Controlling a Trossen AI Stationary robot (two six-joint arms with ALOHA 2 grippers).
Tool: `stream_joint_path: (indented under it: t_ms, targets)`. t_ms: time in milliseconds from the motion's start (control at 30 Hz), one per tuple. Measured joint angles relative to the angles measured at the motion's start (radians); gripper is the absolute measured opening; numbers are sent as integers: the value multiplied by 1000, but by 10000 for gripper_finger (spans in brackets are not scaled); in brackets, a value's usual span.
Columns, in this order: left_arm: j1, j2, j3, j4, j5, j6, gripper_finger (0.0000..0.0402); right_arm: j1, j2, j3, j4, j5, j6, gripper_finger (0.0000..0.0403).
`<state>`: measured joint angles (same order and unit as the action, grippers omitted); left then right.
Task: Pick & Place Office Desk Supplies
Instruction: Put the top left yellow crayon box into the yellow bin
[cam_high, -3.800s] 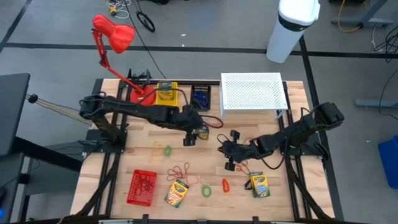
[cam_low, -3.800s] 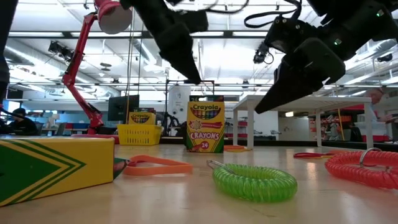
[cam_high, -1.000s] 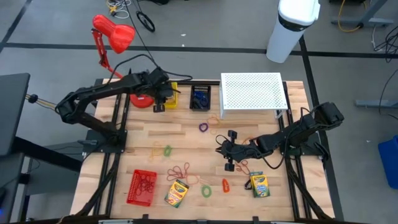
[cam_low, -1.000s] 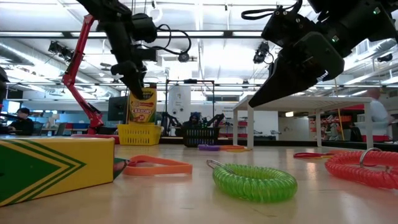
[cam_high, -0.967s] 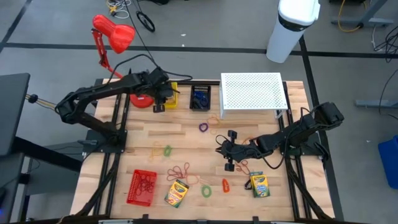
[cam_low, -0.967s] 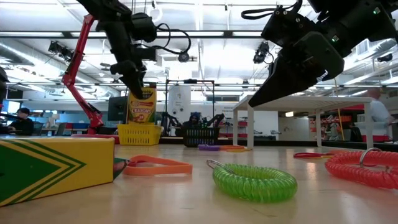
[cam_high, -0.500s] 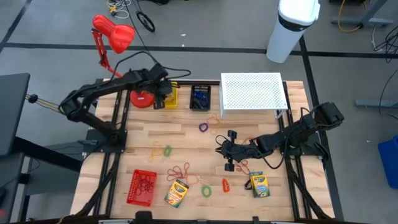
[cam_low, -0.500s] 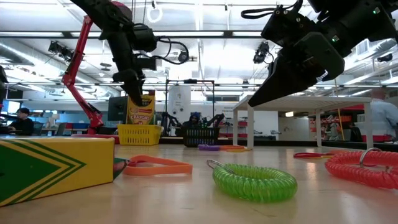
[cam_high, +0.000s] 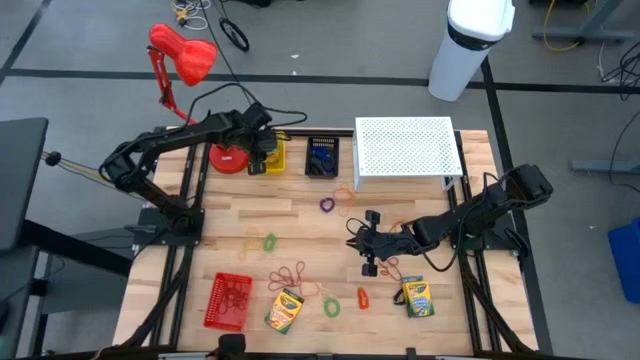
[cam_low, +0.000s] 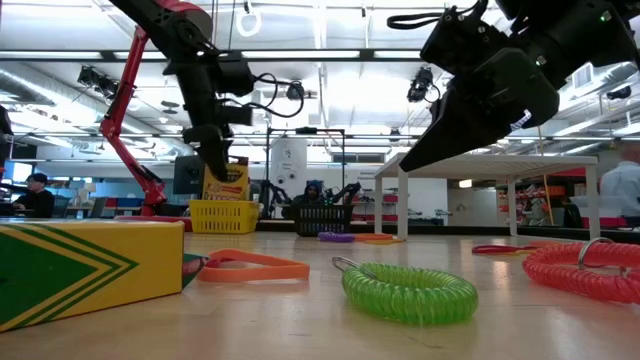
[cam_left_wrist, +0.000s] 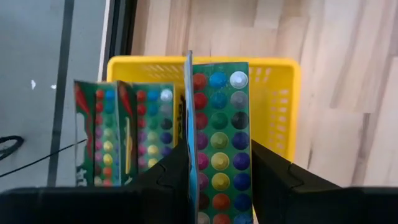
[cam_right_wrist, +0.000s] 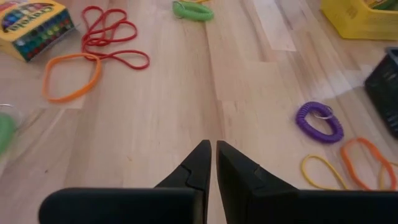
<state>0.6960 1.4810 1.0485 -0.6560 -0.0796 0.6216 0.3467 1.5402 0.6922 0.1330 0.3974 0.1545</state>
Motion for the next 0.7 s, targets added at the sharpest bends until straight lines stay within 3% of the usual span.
stream_joint_path:
  t_ms: [267, 700]
  targets:
    - [0, -6, -155, 171, -55, 57, 129, 0, 0, 0, 1, -4, -3, 35]
    - [-2, -27, -166, 184, -106, 46, 142, 0, 0, 0, 33, -29, -25, 35]
